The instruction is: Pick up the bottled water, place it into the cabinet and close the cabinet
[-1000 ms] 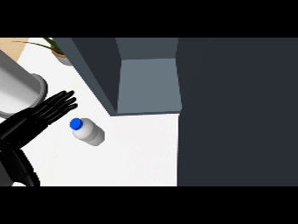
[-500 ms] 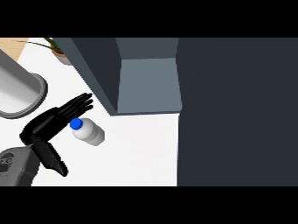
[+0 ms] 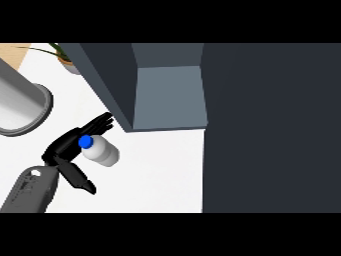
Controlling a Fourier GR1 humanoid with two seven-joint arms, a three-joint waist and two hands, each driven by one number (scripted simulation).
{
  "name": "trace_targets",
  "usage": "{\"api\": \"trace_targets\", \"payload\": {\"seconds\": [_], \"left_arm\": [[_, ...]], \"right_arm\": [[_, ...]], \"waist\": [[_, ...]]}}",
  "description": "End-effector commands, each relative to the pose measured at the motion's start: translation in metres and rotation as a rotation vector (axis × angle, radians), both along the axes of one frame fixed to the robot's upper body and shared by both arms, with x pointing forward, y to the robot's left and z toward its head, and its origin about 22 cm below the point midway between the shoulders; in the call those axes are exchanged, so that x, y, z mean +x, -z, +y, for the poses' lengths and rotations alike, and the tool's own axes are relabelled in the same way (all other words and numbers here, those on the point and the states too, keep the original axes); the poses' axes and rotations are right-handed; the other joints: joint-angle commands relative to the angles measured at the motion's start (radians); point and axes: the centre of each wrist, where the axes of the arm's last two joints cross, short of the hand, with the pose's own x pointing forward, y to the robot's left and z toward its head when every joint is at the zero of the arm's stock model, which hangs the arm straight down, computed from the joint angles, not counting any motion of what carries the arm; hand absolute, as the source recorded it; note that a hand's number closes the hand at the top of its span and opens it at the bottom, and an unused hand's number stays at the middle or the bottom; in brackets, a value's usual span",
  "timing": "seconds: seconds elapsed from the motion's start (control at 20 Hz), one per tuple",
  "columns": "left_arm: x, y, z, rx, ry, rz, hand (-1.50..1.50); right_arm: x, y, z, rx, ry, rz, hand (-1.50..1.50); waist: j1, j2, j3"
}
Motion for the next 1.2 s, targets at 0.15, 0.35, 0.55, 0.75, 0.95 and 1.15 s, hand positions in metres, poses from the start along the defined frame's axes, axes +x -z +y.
{"api": "trace_targets", "payload": {"seconds": [0.15,0.35,0.55,0.75,0.95,1.15], "left_arm": [[-0.009,0.037,0.005,-0.101,-0.009,0.045,-1.5],[0.002,0.039,-0.005,-0.168,0.031,0.087,-1.5],[-0.012,0.054,-0.012,-0.204,0.081,0.095,-1.5],[-0.009,0.056,-0.007,-0.258,0.066,0.129,1.5],[-0.019,0.07,-0.018,-0.377,0.057,0.208,1.5],[-0.005,0.057,-0.01,-0.394,0.089,0.197,1.5]], "right_arm": [[-0.014,-0.031,0.009,0.062,-0.035,-0.076,-1.5],[-0.014,-0.026,0.012,0.081,-0.053,-0.085,-1.5],[-0.016,-0.032,0.01,0.064,-0.046,-0.084,-1.5],[-0.017,-0.023,0.006,0.057,-0.041,-0.076,-1.5],[-0.017,-0.026,0.004,0.039,-0.04,-0.083,-1.5],[-0.022,-0.027,0.008,0.033,-0.028,-0.1,-1.5]], "waist": [[0.0,0.002,0.0],[-0.012,0.005,-0.001],[-0.003,0.003,-0.002],[-0.015,0.007,-0.003],[-0.002,0.004,-0.002],[-0.002,0.0,-0.001]]}}
